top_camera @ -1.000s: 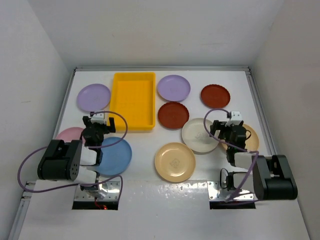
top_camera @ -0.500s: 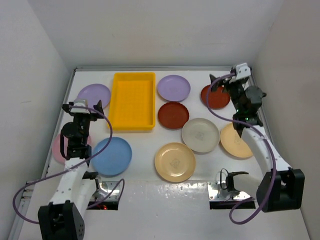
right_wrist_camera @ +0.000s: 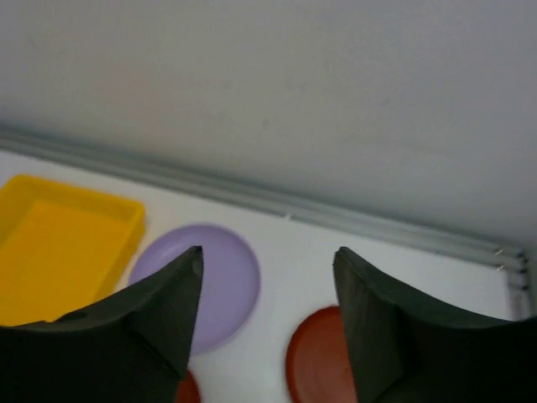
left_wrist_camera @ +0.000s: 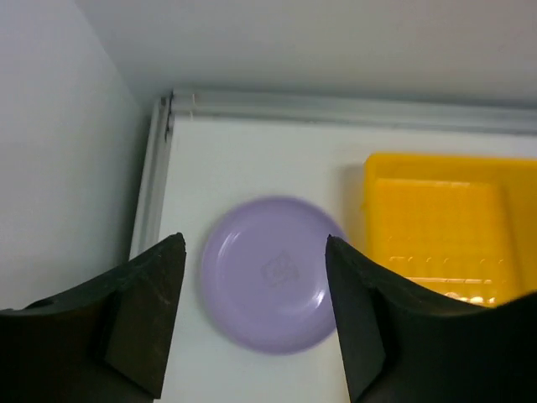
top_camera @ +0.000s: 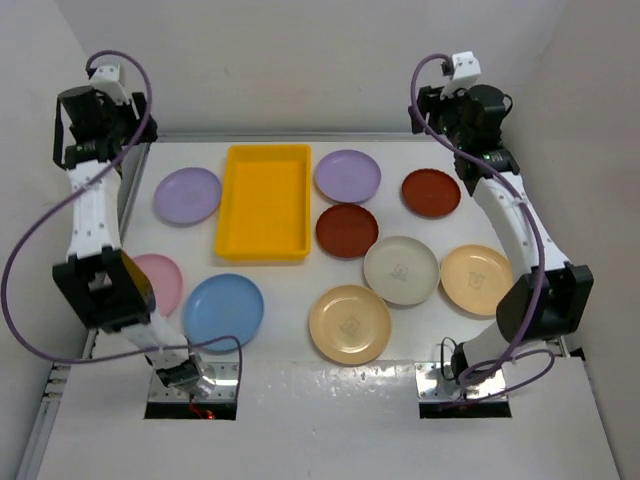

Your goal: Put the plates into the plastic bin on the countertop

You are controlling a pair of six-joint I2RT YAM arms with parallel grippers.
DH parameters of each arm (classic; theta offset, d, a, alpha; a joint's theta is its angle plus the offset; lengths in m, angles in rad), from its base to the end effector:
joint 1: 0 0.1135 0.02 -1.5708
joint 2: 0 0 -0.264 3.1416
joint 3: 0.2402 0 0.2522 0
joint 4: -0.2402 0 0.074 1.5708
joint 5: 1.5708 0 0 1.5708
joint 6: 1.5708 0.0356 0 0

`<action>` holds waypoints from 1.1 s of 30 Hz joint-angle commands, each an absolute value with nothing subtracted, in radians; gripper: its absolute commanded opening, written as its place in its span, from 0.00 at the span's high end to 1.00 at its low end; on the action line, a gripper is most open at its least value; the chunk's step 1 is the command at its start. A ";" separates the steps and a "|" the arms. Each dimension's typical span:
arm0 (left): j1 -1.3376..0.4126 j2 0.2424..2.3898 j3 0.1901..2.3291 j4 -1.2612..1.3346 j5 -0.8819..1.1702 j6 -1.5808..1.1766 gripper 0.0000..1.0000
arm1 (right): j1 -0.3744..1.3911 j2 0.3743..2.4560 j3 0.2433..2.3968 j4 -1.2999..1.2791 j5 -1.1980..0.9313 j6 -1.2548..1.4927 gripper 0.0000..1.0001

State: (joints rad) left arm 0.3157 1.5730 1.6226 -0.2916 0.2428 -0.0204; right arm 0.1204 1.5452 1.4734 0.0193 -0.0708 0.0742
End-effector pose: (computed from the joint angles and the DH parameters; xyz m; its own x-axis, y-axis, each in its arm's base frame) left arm 0.3521 0.1060 0.4236 -0.2261 -0.0947 -0.9695 -0.0841 0.9934 -0.0774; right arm 0.3682 0.0471 0.4139 -0.0660 0.0665 -0.9956 -0.1855 0.9796 0.0777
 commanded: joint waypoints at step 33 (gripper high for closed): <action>0.494 2.208 2.101 -0.654 0.182 -0.032 1.00 | 0.341 1.647 1.499 -0.411 0.109 0.299 0.12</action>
State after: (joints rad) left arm 0.4644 2.3039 1.9949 -0.6880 0.1940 0.0082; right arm 0.3531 1.6615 1.4914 -0.4236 0.1417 0.2653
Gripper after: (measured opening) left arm 0.008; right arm 0.875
